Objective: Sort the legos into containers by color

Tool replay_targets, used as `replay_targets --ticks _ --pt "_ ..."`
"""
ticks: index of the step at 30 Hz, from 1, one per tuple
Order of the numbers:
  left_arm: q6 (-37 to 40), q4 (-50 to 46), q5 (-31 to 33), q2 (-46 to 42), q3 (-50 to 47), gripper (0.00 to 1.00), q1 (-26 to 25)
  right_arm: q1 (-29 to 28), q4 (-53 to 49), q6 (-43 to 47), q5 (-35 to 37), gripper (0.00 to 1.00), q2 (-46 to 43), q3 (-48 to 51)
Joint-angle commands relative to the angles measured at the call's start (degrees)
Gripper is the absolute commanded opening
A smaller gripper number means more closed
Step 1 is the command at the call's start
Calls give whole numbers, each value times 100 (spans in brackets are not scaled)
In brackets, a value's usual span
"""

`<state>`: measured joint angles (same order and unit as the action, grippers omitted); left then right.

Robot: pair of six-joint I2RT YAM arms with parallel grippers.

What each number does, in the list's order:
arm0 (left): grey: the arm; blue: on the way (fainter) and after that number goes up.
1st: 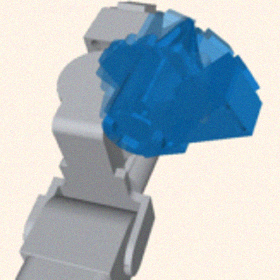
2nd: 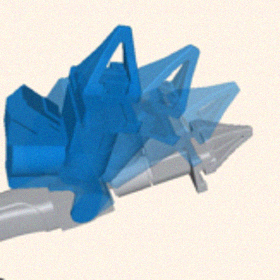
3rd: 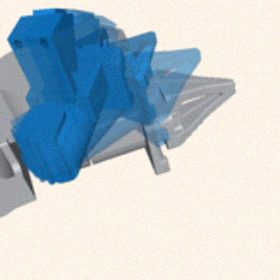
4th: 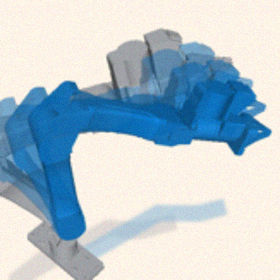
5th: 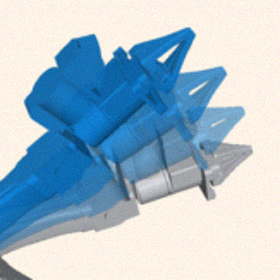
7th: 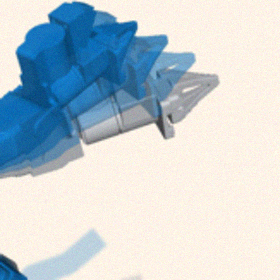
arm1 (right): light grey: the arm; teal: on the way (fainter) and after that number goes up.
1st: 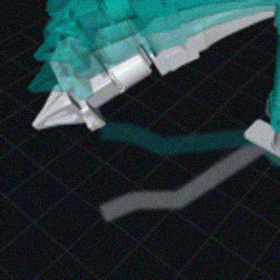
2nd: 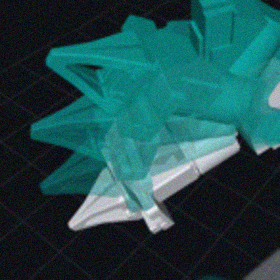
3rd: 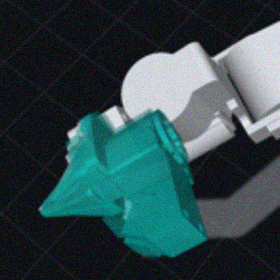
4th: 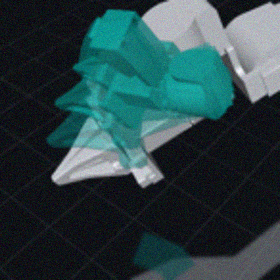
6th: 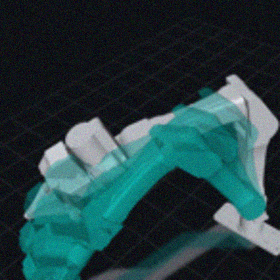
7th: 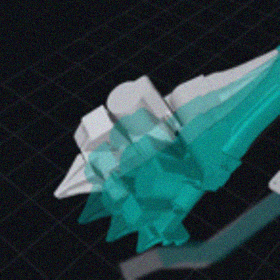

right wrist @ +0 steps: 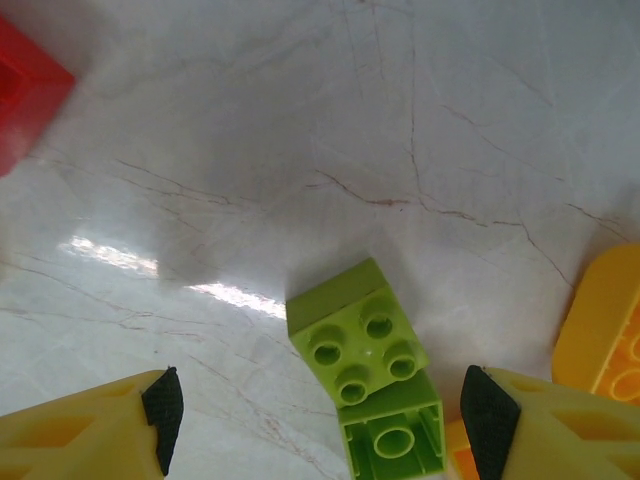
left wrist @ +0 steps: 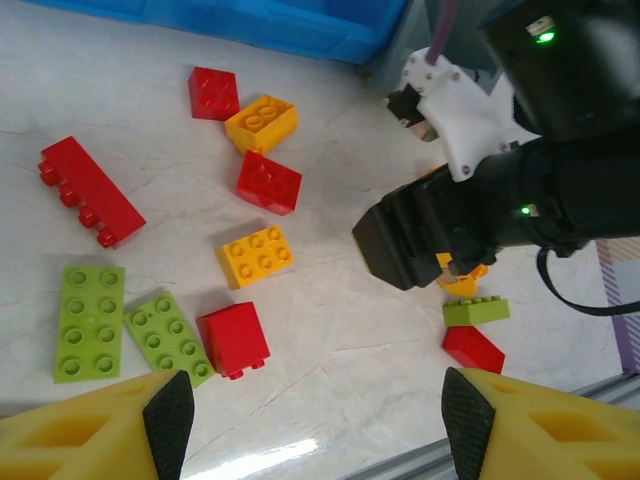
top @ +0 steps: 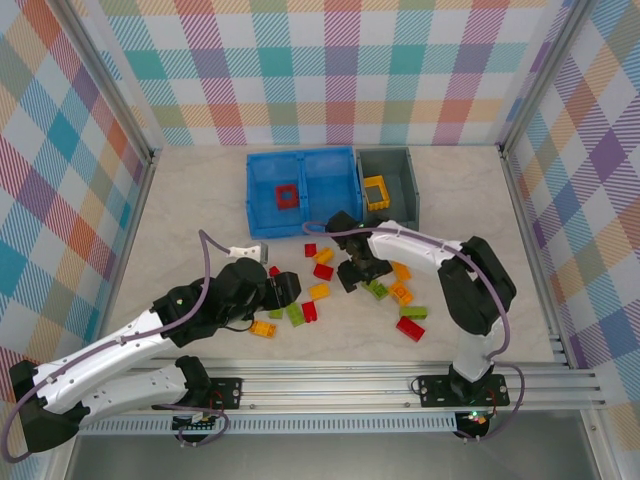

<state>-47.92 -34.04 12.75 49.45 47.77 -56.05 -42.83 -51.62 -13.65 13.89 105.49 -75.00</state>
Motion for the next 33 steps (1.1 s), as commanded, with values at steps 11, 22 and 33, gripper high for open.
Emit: replay_targets --ticks 11,22,33 --pt "58 105 -36 -61 -7 69 -109 313 -308 526 -178 63 536 -251" --pt "82 200 -80 97 70 68 -125 371 -26 462 -317 51 517 68" --pt "48 416 -62 120 87 68 -159 401 177 211 -198 31 44 80"
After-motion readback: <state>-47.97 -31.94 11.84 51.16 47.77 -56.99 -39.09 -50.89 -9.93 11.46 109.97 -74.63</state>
